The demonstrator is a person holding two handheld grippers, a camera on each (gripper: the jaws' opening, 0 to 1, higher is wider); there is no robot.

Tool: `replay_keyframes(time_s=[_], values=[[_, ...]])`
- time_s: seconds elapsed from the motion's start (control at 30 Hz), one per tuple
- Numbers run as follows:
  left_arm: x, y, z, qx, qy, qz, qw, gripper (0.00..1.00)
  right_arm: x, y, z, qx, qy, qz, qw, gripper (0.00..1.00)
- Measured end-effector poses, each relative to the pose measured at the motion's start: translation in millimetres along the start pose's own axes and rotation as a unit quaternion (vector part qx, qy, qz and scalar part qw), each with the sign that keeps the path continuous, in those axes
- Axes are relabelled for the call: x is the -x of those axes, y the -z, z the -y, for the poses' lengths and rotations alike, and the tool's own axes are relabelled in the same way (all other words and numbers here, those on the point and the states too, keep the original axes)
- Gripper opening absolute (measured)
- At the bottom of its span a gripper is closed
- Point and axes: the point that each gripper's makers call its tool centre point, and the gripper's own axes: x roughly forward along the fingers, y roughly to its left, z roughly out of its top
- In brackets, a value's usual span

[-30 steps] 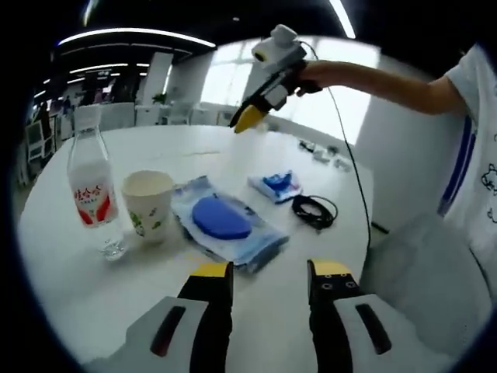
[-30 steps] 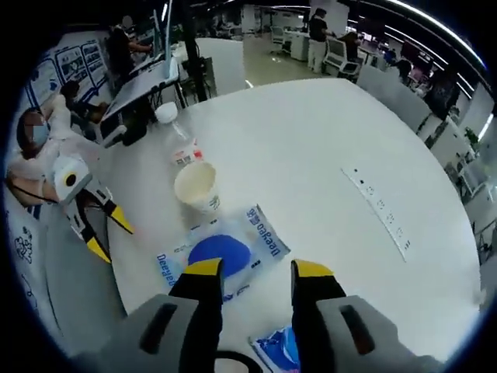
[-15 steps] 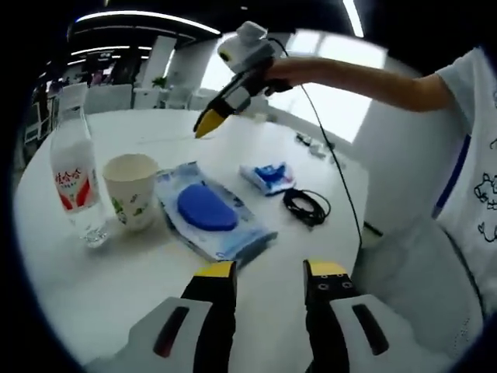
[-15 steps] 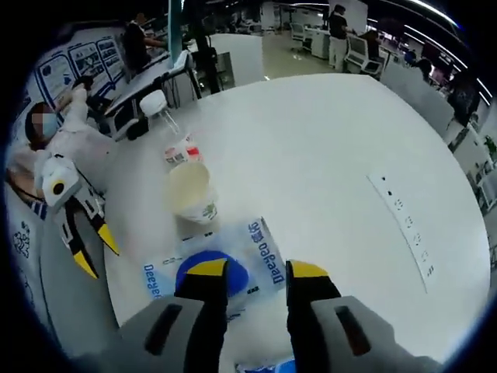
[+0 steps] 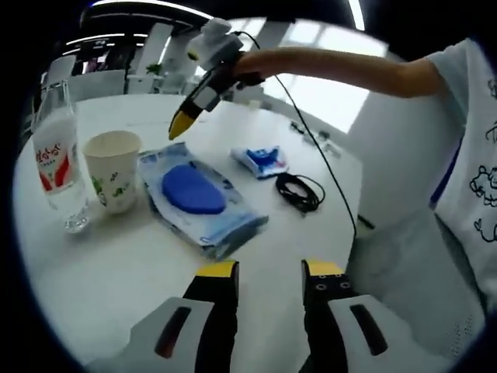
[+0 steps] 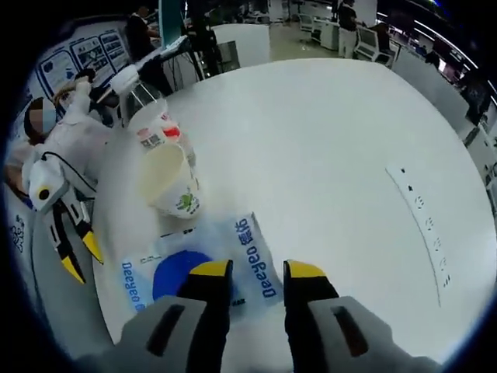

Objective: Arrange the tabletop items into an orderly group along one side of the table until the central work area is clear of visible clutter.

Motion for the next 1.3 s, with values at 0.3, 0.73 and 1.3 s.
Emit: replay_keyframes(time_s=[0.3, 0.73, 1.3], values=[[0, 2.1, -2.9, 0.020, 0.000, 0.004, 0.9998, 0.28, -18, 5.1, 7, 0.011, -0.011, -0.010, 0.9998, 0.17], [-3, 12.9, -8.5, 0.057, -0.006, -0.015, 0.9982, 0.28, -24, 12.9, 3, 0.018, -0.032, -0.024, 0.9991, 0.08], [-14, 12.6, -35.2, 0.260, -0.054, 0.017, 0.9639, 0.23, 5, 34.8, -5, 0.040, -0.033, -0.040, 0.9979, 0.00]])
